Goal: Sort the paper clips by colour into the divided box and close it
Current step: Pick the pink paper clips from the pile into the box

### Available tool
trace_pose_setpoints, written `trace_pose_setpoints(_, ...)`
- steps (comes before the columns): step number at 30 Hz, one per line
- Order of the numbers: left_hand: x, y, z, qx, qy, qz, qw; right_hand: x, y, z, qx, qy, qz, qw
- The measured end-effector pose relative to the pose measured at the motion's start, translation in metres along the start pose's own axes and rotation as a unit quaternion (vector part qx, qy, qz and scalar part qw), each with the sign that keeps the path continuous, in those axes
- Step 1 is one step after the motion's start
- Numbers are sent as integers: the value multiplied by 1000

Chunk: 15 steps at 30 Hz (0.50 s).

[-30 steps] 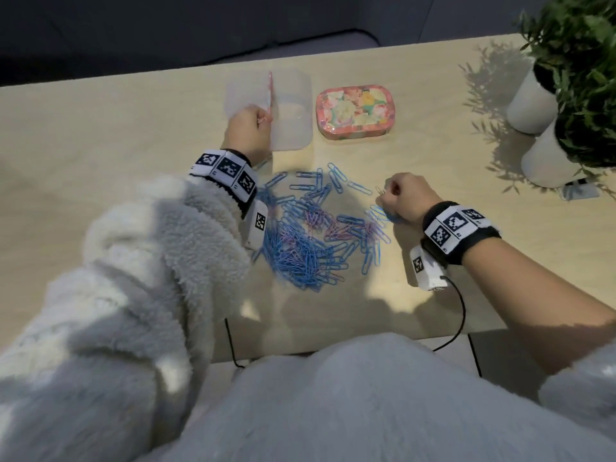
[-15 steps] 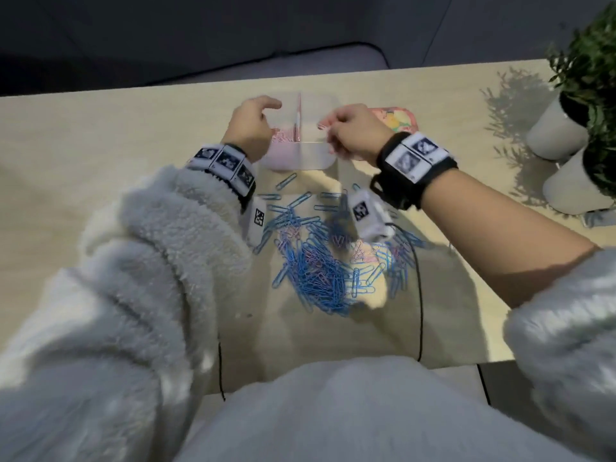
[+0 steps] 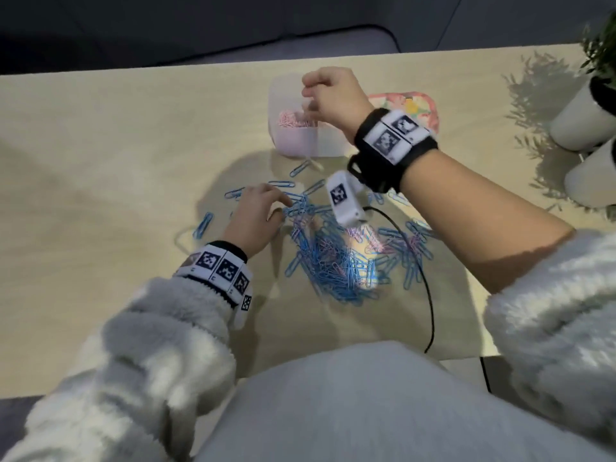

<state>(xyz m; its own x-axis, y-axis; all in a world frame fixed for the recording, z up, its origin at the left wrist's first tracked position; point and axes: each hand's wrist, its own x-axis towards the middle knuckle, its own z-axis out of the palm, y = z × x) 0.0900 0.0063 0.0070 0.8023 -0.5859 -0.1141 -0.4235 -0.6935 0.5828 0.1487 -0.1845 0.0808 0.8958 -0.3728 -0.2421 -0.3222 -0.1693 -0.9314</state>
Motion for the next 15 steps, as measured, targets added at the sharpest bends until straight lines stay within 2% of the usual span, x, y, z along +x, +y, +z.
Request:
trace_pose_setpoints(1,-3,4,4,10,-2,10,1000,-11,9,-8,-2,-10,-12,1000)
trace_pose_setpoints(3,-8,11,14,24,-13,25,999,-41,33,-24,-109,-76,-45,990)
trace_pose_setpoints(5,-15,17,23,28,-20,41,999,-67,71,-36,-267,-140,-77,950)
trace_pose_setpoints(8,-24,21,34,52,-38,90,994,-93,118,-42,-389,-184,-71,900)
trace_pose_setpoints(11,-33,21,39,86,-73,136,984,-100,136,-48,-416,-154,-80,893)
trace_pose_setpoints(13,-40,19,39,86,-104,132,982,-99,134,-52,-409,-94,-72,905)
trace_pose_setpoints(15,-45,16,38,65,-109,123,984,-98,125,-48,-397,-67,-78,912)
